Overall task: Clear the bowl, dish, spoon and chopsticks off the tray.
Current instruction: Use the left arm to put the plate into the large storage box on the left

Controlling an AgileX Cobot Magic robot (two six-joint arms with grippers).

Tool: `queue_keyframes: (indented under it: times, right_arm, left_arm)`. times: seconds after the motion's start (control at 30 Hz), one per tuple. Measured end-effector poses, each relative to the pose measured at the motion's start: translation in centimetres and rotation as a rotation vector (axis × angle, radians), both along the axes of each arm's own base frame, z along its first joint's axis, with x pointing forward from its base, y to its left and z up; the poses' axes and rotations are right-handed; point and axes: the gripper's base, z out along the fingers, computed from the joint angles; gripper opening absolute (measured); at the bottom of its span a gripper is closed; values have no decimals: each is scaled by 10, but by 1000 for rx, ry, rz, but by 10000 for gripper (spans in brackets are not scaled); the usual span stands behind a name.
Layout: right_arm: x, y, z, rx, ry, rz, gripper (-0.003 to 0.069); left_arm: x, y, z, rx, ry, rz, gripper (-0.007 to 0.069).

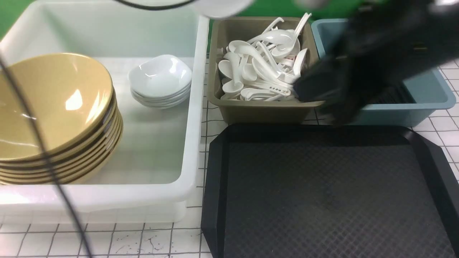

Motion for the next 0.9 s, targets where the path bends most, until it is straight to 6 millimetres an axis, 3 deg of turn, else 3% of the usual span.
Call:
queue_keyframes:
  times: [0.17,0.37,0.53,0.67,0.9]
  right_arm:
    - [12,31,4,-25,-29,57,51]
    - [27,48,11,-11,-64,66,54]
    - [32,52,6,-27,-59,64,55]
    - [36,54,1,-42,-53,63,56]
    - [41,57,-5,-68,-53,59,57]
  left_arm:
    - [9,47,-27,36,105,111,3]
    - [38,90,-75,88,193,185,3]
    - [64,96,-102,91,173,199,3]
    - [89,90,-145,89,207,149,3]
    - [107,89,-185,104,249,125,36]
